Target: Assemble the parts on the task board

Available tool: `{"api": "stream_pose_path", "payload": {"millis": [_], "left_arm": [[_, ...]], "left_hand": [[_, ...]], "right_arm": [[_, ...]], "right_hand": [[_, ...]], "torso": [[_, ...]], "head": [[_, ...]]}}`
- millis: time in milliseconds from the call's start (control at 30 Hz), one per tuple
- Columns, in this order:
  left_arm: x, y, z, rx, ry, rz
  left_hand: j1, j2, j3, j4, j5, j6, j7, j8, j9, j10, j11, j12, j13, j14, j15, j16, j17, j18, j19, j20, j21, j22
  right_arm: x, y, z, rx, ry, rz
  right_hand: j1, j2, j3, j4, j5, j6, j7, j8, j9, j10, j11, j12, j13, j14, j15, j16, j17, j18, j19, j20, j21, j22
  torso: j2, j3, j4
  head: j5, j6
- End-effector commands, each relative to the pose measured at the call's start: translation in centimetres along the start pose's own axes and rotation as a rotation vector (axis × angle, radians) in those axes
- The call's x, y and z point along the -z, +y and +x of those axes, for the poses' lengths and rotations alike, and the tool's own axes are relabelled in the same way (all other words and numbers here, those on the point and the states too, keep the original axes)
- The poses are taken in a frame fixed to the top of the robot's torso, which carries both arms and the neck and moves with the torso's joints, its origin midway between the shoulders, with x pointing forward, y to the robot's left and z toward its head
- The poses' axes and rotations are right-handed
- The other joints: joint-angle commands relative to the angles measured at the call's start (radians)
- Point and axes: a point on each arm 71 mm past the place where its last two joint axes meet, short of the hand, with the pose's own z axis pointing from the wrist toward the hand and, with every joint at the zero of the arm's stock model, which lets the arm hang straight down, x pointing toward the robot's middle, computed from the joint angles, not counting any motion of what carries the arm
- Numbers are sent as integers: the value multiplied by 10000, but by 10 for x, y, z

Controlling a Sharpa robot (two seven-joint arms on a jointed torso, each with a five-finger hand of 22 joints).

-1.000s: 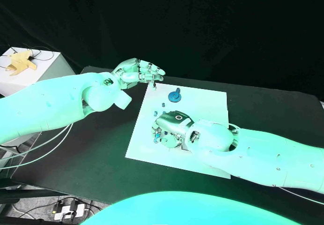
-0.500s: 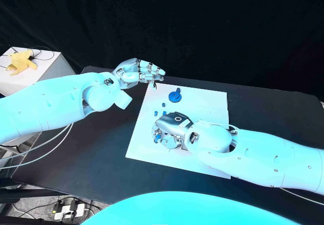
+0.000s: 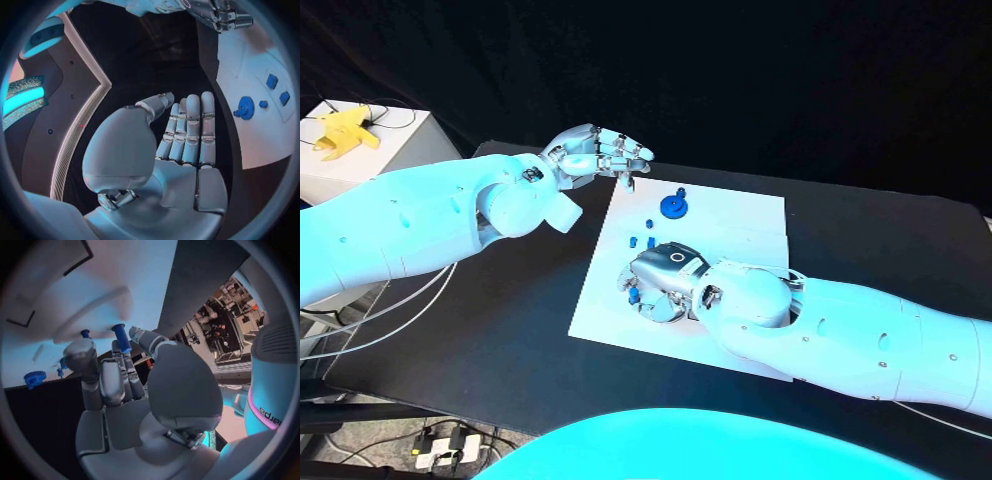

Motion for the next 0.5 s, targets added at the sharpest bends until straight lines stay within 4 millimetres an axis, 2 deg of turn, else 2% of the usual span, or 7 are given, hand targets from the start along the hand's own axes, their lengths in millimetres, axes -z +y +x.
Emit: {"api": "stream_pose_path", "payload": {"millis": [33, 300, 367, 433, 500], "left_arm": [[-1, -1, 2, 101, 75, 99], [-1, -1, 1, 100, 71, 81], [-1, -1, 1, 103, 79, 79], [-1, -1, 1, 103, 79, 77], [-1, -1, 1, 103, 79, 75]], "left_hand": [[108, 28, -19, -56, 57, 25, 53, -53, -9, -23, 30, -50, -13, -48, -7, -43, -14, 135, -72, 0, 15, 12], [108, 28, -19, -56, 57, 25, 53, -53, -9, -23, 30, -50, -13, -48, -7, -43, -14, 135, -72, 0, 15, 12], [108, 28, -19, -56, 57, 25, 53, -53, -9, -23, 30, -50, -13, -48, -7, -43, -14, 135, -72, 0, 15, 12], [108, 28, -19, -56, 57, 25, 53, -53, -9, -23, 30, -50, -13, -48, -7, -43, -14, 135, -72, 0, 15, 12], [108, 28, -19, -56, 57, 25, 53, -53, -9, -23, 30, -50, -13, -48, -7, -43, -14, 135, -72, 0, 15, 12]], "right_arm": [[1, 1, -2, -108, -253, -269], [4, -3, -4, -159, -581, -106], [5, -4, -5, -197, -781, -74], [7, -4, -6, -244, -947, -57], [11, -6, -8, -344, -1174, -29]], "right_hand": [[65, -32, -270, -25, 12, -151, -17, -107, -37, -367, 56, 46, -20, -112, 21, -119, -224, 171, -119, 23, -435, -214], [414, 252, -1252, -34, 100, -259, 1, -257, -105, -959, 143, 307, 2, -282, 93, -290, -620, 257, -180, 103, -1114, -605], [575, 380, -1709, 8, 120, -323, -3, -334, -150, -1193, 181, 427, 3, -344, 121, -351, -773, 300, -221, 125, -1461, -796], [862, 555, -2454, 134, 162, -429, -32, -443, -218, -1582, 246, 531, -1, -405, 172, -399, -916, 336, -251, 168, -1819, -1008], [1343, 725, -3433, 490, 210, -565, -54, -575, -309, -1981, 315, 713, 1, -470, 225, -431, -1062, 375, -264, 209, -2164, -1220]], "torso": [[-6, 3, -6], [7, 14, -1], [6, 17, 7], [7, 21, 15], [-1, 27, 11]], "head": [[-6, 2], [-65, 2], [-89, 2], [-108, 2], [-138, 2]]}}
